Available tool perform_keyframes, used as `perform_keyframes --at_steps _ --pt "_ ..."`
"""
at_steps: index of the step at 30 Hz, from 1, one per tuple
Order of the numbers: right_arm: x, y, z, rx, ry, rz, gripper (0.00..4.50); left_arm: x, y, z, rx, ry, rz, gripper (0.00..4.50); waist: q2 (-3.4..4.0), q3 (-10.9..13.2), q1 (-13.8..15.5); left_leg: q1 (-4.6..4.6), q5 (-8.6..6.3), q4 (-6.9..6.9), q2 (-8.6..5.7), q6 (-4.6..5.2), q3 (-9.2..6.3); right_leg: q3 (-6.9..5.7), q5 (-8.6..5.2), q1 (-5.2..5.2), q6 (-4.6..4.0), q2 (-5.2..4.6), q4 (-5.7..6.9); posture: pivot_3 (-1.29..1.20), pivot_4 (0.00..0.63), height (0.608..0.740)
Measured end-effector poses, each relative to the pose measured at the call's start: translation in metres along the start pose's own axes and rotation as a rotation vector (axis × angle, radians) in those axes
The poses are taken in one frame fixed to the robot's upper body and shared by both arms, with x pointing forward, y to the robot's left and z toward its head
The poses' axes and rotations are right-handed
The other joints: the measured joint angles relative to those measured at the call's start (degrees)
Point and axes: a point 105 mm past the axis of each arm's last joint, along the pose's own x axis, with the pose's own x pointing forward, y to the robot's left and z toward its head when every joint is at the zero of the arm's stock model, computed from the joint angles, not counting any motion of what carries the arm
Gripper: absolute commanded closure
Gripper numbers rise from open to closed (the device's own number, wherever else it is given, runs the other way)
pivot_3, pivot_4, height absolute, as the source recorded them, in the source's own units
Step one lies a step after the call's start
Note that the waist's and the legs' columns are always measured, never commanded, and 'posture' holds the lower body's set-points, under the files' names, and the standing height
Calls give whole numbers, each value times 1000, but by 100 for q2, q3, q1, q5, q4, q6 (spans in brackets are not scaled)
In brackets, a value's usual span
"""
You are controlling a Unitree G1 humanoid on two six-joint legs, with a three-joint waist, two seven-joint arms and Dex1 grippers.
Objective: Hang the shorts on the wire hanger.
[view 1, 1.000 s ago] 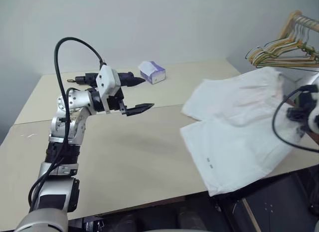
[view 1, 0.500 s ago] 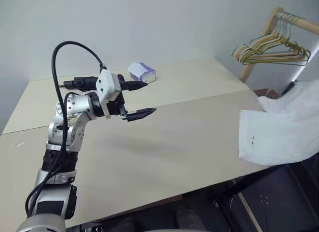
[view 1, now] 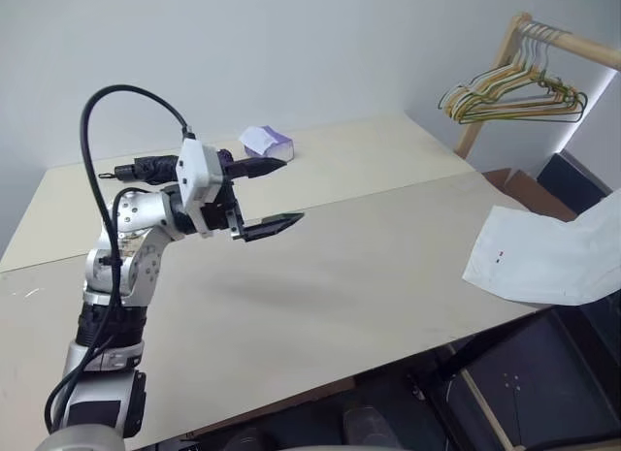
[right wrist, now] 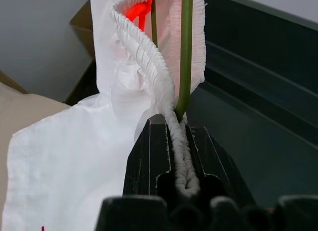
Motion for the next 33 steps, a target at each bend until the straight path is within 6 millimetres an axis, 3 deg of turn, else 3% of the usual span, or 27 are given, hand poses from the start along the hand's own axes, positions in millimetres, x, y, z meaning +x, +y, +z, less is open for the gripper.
perform_keyframes --at_steps 16,17,20,27,33 --pt "7 -8 -9 10 2 -25 4406 -2 -3 23 -20 -186 -11 0 0 0 -24 1 0 -3 1 1 -1 6 2 4 3 4 -17 -159 0 740" --pt "7 -9 -9 4 1 -31 3670 -2 -2 24 -19 -193 -8 0 0 0 -26 0 0 -3 1 1 -1 6 2 4 3 5 -18 -161 0 740" --pt "7 -10 -8 -10 -9 -45 2777 -3 -3 25 -22 -209 -9 0 1 -1 -25 0 0 -4 1 1 -1 6 4 7 5 5 -28 -163 0 740" --pt "5 -14 -3 -65 -28 -101 129 -3 -3 26 -14 -222 -9 0 2 -1 -26 -6 -3 -4 3 7 1 8 14 10 12 6 -54 -170 0 740" --pt "-7 -18 24 -201 -136 -217 56 -1 -5 27 -22 -248 -23 0 6 -2 -26 -6 -3 -5 3 7 2 10 14 9 12 7 -53 -165 0 740"
